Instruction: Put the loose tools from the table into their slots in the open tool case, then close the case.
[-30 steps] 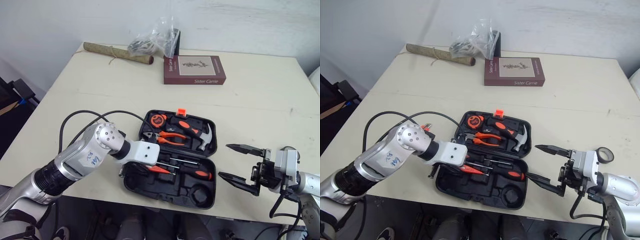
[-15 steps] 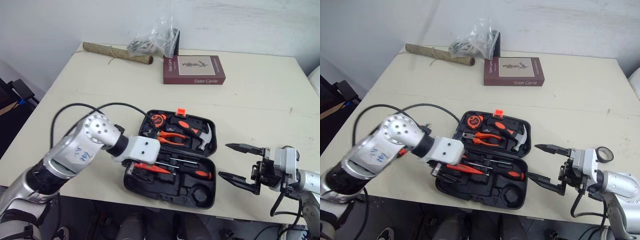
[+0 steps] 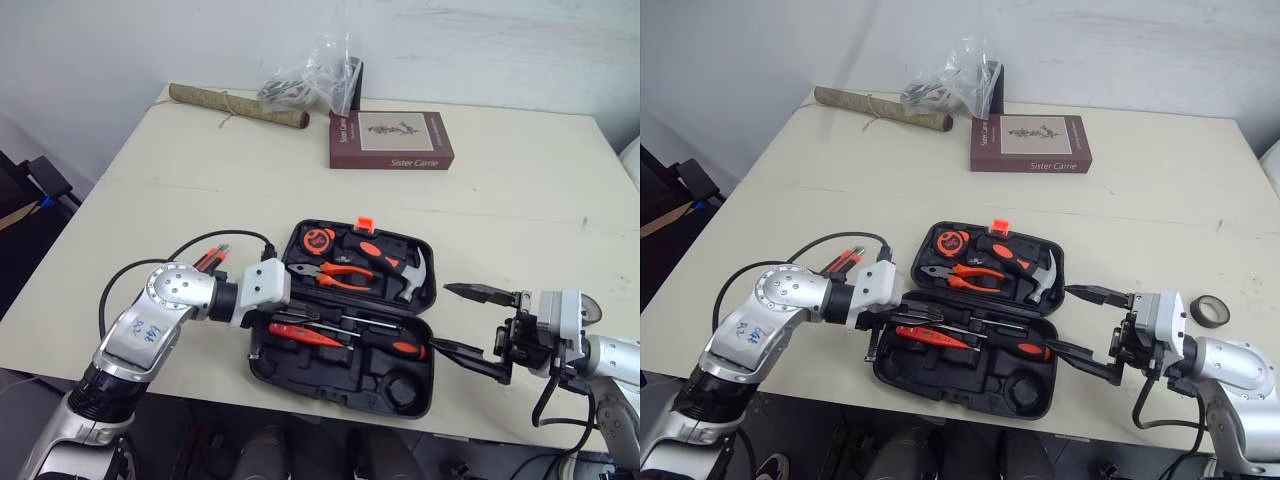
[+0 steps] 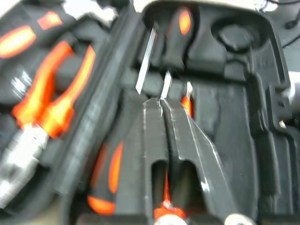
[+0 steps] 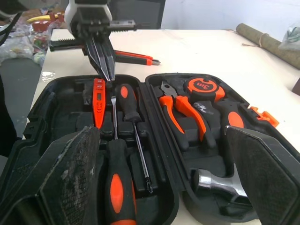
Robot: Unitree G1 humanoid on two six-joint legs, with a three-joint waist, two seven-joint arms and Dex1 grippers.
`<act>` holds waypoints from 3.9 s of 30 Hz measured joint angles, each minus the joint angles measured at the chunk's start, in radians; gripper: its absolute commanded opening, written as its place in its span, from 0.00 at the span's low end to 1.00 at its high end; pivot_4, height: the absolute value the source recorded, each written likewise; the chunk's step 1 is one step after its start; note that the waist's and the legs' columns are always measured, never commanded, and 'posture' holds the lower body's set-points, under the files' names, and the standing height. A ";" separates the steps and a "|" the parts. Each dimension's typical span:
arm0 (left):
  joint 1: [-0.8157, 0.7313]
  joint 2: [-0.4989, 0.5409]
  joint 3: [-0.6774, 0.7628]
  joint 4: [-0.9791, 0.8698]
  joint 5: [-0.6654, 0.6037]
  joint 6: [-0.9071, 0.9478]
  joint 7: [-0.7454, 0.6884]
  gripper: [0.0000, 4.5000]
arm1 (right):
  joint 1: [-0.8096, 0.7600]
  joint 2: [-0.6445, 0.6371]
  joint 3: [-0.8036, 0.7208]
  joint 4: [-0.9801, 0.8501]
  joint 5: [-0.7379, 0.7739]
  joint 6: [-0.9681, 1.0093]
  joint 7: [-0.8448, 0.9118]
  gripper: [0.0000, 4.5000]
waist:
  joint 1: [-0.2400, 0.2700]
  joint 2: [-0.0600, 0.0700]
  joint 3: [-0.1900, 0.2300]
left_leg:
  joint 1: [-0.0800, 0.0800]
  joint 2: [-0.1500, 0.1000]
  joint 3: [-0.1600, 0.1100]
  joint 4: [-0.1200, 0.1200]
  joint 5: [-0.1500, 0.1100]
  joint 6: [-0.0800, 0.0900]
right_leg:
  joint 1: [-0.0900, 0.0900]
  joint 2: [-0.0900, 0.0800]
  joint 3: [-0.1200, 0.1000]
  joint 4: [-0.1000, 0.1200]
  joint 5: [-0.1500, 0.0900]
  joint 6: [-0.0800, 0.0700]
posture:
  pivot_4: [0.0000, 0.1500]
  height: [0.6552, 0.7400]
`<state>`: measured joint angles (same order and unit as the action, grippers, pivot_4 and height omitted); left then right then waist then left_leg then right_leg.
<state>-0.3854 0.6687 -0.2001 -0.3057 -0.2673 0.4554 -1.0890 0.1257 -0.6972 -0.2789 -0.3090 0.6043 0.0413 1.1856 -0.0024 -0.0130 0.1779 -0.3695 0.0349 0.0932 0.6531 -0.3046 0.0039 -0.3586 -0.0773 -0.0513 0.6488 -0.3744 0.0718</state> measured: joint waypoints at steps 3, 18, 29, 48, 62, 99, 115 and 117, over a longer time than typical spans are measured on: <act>0.028 0.019 -0.026 0.007 0.027 -0.028 -0.004 0.02 | -0.001 0.000 0.000 0.000 -0.003 -0.001 -0.006 1.00 | -0.001 0.000 0.000 | 0.000 0.000 0.000 -0.001 0.000 0.000 | 0.000 0.000 0.000 0.000 0.000 0.000 | 1.00 1.00; 0.050 0.028 -0.077 0.026 0.068 0.006 0.041 0.02 | 0.000 0.031 0.000 0.108 -0.034 -0.102 0.033 1.00 | 0.000 0.001 -0.003 | 0.003 0.000 0.000 -0.001 0.000 0.000 | 0.003 0.000 0.000 0.000 0.000 0.000 | 1.00 1.00; 0.164 -0.040 0.128 0.023 -0.059 -0.113 0.075 0.02 | 0.072 -0.008 -0.094 0.115 -0.014 -0.129 0.054 1.00 | -0.001 0.003 -0.003 | 0.000 0.001 0.000 -0.001 0.000 0.000 | -0.001 0.000 0.000 0.000 0.000 0.000 | 1.00 1.00; 0.553 0.217 1.014 0.781 -0.090 -0.478 0.233 0.99 | 0.326 -0.039 -0.565 0.779 -0.108 -0.512 0.025 1.00 | -0.025 -0.001 -0.003 | 0.004 0.000 0.001 -0.007 -0.007 0.005 | 0.001 -0.003 0.000 -0.004 0.000 -0.001 | 1.00 1.00; 0.579 0.224 0.936 0.537 -0.236 -0.252 0.062 0.99 | 0.076 0.065 -0.246 0.311 0.043 -0.293 -0.023 1.00 | -0.030 0.003 -0.003 | 0.003 0.002 0.000 -0.007 -0.007 0.003 | -0.002 -0.003 -0.001 0.000 -0.001 -0.002 | 1.00 1.00; 0.180 0.194 0.391 0.436 -0.021 0.068 0.315 0.35 | 0.046 0.141 0.015 0.156 0.008 -0.368 0.099 1.00 | -0.026 -0.001 -0.003 | 0.004 0.000 0.000 -0.005 -0.002 -0.002 | -0.002 -0.002 0.000 0.005 -0.001 -0.002 | 1.00 1.00; 0.133 0.228 0.211 -0.125 -0.174 -0.134 -0.061 0.35 | 0.062 0.052 -0.017 0.197 -0.011 -0.316 0.071 1.00 | -0.022 -0.002 -0.001 | 0.002 -0.001 0.000 -0.004 -0.002 -0.002 | -0.001 -0.001 0.000 0.001 -0.001 -0.002 | 1.00 1.00; 0.084 0.228 0.091 -0.161 -0.124 -0.097 -0.071 0.35 | 0.072 0.042 -0.021 0.197 -0.012 -0.302 0.066 1.00 | -0.027 -0.001 -0.001 | 0.002 0.000 0.001 -0.004 -0.001 -0.003 | -0.001 0.000 0.001 0.002 -0.001 -0.002 | 1.00 1.00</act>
<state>-0.3014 0.8963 -0.1093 -0.4670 -0.3914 0.3580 -1.1601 0.1974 -0.6549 -0.3000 -0.1123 0.5919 -0.2608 1.2515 -0.0290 -0.0144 0.1768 -0.3672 0.0348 0.0939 0.6487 -0.3056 0.0014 -0.3592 -0.0772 -0.0503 0.6504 -0.3754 0.0699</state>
